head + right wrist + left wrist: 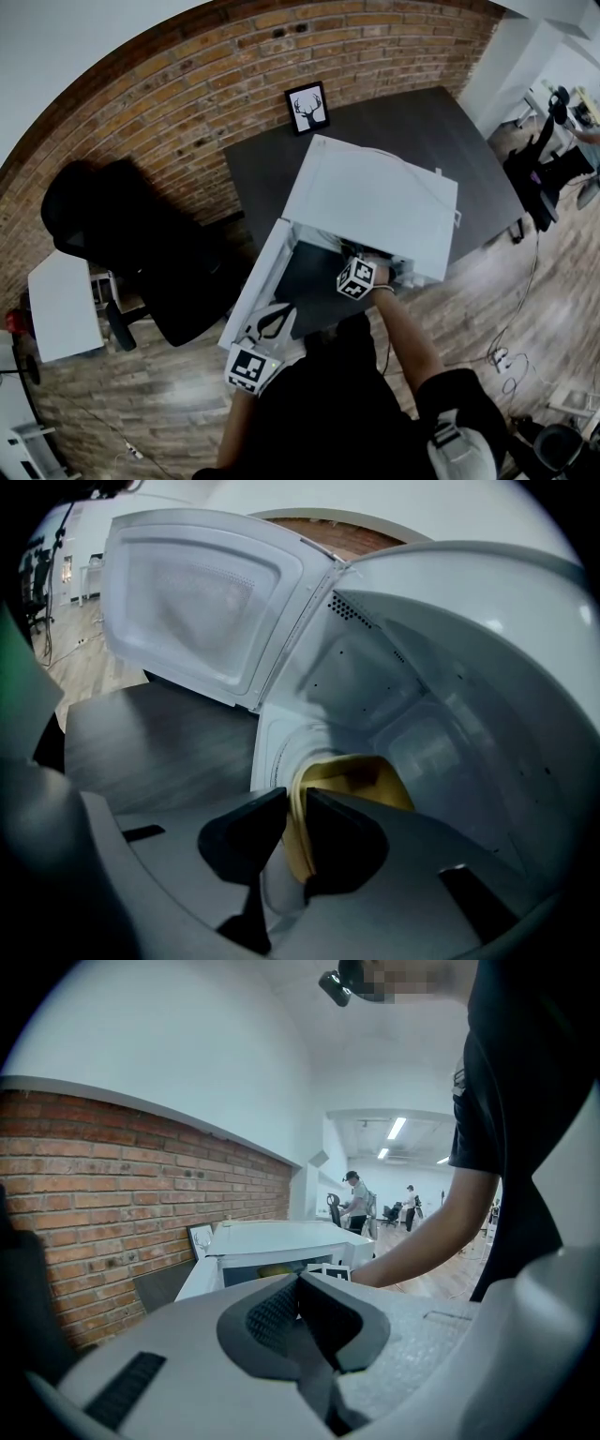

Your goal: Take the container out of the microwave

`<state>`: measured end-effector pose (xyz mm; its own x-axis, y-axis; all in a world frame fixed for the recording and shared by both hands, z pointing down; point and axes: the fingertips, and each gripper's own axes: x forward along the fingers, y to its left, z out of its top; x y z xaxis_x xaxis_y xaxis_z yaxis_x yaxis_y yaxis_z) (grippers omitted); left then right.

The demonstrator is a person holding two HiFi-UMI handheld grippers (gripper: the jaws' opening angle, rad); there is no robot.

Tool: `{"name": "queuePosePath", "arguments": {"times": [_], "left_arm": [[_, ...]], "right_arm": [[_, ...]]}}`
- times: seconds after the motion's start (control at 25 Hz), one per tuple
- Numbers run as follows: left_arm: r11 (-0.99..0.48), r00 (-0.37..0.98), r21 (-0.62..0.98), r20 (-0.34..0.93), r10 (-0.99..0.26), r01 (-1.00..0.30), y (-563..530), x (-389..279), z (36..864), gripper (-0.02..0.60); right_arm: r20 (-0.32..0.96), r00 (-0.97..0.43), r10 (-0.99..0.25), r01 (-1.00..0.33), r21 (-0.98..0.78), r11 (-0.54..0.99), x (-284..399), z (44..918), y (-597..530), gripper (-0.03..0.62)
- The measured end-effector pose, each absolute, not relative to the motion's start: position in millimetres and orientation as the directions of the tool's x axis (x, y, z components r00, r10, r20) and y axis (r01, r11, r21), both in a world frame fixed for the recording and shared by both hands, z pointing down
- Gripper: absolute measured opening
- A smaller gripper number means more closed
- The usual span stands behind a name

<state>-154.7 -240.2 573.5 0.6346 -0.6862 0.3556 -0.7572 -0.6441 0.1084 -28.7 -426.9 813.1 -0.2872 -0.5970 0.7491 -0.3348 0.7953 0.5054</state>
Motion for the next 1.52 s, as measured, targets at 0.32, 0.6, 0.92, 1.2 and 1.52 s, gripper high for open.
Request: {"name": "queuePosePath", "arguments": {"times": [0.32, 0.6, 0.92, 1.2, 1.52], "left_arm": [[-0.655, 0.643, 0.100, 0.347, -0.682, -0.749, -237.6, -152.6, 569.5, 0.003], [-0.666, 0.653, 0.096, 0.343, -0.676, -0.740, -234.0, -152.1, 569.1, 0.003], [-0.682, 0.666, 0.087, 0.332, -0.668, -0.727, -226.9, -150.2, 563.7, 0.003], [-0.696, 0.681, 0.088, 0.322, -0.657, -0.713, -217.5, -148.0, 563.7, 0.003], [-0.715, 0.703, 0.097, 0.314, -0.639, -0.693, -207.1, -141.0, 566.5, 0.003]], "right_arm": [[0.757, -0.303, -0.579, -0.342, 0.481, 0.807, -30.7, 808.7, -418.0, 0.037], [0.760, -0.313, -0.570, -0.335, 0.473, 0.815, -33.0, 809.0, -405.4, 0.034], [0.760, -0.317, -0.567, -0.332, 0.471, 0.817, -33.7, 807.5, -387.9, 0.035], [0.755, -0.306, -0.580, -0.337, 0.484, 0.808, -30.0, 801.2, -375.8, 0.038], [0.760, -0.314, -0.570, -0.326, 0.477, 0.816, -27.1, 798.0, -349.7, 0.041]]}}
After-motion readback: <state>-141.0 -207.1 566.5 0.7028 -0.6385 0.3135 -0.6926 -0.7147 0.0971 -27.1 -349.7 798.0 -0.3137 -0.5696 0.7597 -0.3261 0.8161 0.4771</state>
